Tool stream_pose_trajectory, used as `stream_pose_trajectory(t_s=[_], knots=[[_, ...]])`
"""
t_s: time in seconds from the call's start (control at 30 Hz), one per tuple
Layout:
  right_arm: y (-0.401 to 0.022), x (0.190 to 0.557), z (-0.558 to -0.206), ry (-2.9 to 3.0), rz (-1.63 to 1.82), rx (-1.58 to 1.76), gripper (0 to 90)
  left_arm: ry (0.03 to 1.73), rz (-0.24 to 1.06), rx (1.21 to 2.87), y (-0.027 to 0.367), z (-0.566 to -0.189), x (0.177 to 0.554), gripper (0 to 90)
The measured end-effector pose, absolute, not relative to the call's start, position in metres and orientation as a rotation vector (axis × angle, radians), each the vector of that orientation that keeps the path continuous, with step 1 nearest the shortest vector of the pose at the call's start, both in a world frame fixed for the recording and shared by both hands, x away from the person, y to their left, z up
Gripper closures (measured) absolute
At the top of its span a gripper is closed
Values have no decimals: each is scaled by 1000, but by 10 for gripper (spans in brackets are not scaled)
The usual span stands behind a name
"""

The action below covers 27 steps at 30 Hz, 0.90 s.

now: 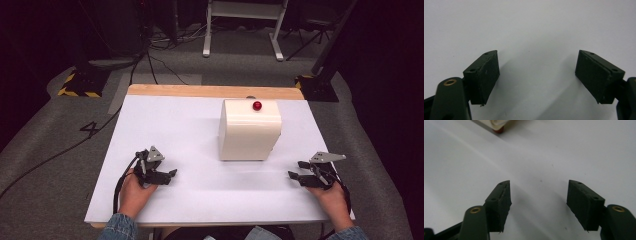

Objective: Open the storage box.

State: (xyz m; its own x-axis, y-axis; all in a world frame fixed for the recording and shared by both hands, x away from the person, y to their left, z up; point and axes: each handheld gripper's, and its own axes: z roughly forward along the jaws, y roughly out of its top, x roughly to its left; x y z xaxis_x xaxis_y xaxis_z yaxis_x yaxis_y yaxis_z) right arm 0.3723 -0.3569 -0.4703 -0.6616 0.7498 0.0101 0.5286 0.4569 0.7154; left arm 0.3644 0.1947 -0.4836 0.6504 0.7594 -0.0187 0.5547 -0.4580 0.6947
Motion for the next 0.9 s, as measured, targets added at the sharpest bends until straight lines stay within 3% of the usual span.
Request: stream_pose_trajectory(t_s=[0.6, 0.9], knots=[[-331, 357, -371, 2320, 1260, 905, 436, 1010, 368, 2191, 196, -483, 367, 195], [-306, 373, -316, 2301, 1417, 764, 475, 1008, 376, 2190, 196, -483, 367, 194]])
